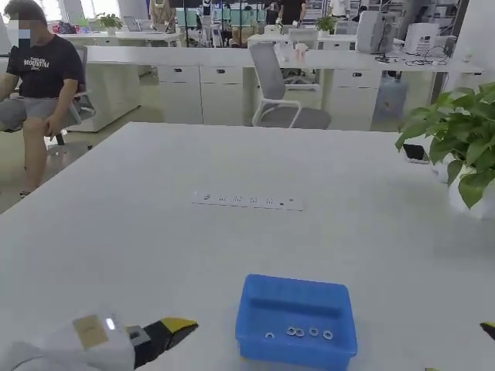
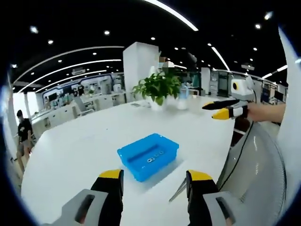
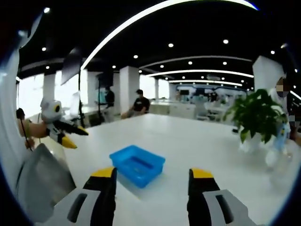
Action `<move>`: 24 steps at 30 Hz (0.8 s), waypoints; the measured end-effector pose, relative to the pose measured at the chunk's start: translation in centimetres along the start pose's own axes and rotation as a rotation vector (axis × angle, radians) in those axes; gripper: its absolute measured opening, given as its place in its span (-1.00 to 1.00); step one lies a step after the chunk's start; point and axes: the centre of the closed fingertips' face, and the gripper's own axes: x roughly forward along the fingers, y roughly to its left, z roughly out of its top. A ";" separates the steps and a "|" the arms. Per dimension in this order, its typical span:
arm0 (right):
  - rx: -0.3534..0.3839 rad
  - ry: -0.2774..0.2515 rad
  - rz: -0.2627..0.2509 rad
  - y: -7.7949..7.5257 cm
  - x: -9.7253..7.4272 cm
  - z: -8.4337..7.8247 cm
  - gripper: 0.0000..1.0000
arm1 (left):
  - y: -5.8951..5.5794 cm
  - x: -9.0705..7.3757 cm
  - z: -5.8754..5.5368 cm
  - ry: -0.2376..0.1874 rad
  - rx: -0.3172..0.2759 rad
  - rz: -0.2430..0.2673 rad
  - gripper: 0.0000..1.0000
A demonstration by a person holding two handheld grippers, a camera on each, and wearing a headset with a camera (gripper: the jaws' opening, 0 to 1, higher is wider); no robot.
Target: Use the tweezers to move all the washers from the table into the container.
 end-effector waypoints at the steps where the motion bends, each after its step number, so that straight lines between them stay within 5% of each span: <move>1: -0.006 0.000 -0.015 -0.3 -0.2 0.0 0.23 | 0.1 -0.3 0.2 -0.016 -0.018 0.016 0.14; 5: -0.012 -0.018 -0.044 -0.5 -0.5 0.4 0.38 | 0.7 -1.2 0.4 -0.039 -0.029 0.081 0.30; 12: 0.003 -0.033 -0.067 -0.5 -0.6 0.3 0.54 | 0.8 -1.6 0.7 -0.120 -0.156 0.130 0.63; 18: -0.046 -0.033 -0.089 -0.3 -0.2 0.3 0.79 | 1.7 -2.0 1.2 -0.167 -0.136 0.221 0.97; 24: 0.006 -0.055 -0.087 -0.6 -0.1 0.3 0.92 | 2.2 -2.2 1.4 -0.162 -0.086 0.246 0.98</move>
